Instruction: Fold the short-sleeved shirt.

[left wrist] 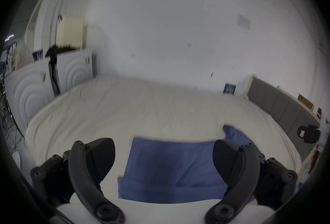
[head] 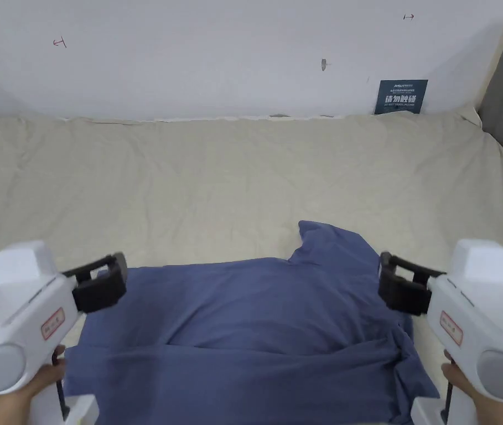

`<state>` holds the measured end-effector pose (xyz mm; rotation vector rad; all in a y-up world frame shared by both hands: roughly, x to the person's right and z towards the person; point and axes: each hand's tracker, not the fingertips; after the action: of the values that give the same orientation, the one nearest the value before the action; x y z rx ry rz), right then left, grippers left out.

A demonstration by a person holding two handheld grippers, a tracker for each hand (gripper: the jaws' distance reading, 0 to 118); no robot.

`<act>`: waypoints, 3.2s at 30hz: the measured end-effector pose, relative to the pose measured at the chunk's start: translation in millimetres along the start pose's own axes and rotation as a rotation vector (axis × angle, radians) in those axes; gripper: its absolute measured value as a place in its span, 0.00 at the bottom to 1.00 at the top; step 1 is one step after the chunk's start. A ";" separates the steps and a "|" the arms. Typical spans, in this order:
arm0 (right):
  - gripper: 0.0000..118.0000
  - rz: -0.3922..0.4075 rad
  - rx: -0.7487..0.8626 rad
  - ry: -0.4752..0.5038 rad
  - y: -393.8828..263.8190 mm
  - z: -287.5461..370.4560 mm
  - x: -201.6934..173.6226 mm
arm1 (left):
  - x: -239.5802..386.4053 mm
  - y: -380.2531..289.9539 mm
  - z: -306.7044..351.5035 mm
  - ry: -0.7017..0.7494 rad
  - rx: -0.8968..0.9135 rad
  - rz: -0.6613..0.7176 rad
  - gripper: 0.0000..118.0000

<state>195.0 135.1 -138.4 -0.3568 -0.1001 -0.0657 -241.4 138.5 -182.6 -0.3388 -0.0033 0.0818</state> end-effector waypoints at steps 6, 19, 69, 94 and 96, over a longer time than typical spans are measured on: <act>0.37 0.096 0.166 -0.053 22.6 16.8 -28.0 | 29.1 15.9 3.9 -0.004 0.102 -0.023 0.15; 0.01 0.109 0.171 -0.012 22.6 -15.4 -37.0 | 27.9 13.0 -49.7 -0.033 0.043 -0.035 0.00; 0.43 0.054 -0.673 -0.107 -78.4 -366.1 36.4 | -54.6 -33.3 -252.5 -0.015 -0.478 -0.026 0.02; 0.03 0.005 -0.344 0.096 -62.5 -59.2 61.3 | -101.8 -76.3 -76.8 0.025 -0.456 0.088 0.02; 0.03 -0.021 -0.397 0.071 -89.0 -48.7 64.2 | -102.0 -98.8 -65.5 0.031 -0.496 0.088 0.02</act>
<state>255.6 31.8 -146.1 -0.7493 -0.0196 -0.1190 -334.1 15.6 -210.5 -0.8358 0.0225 0.1634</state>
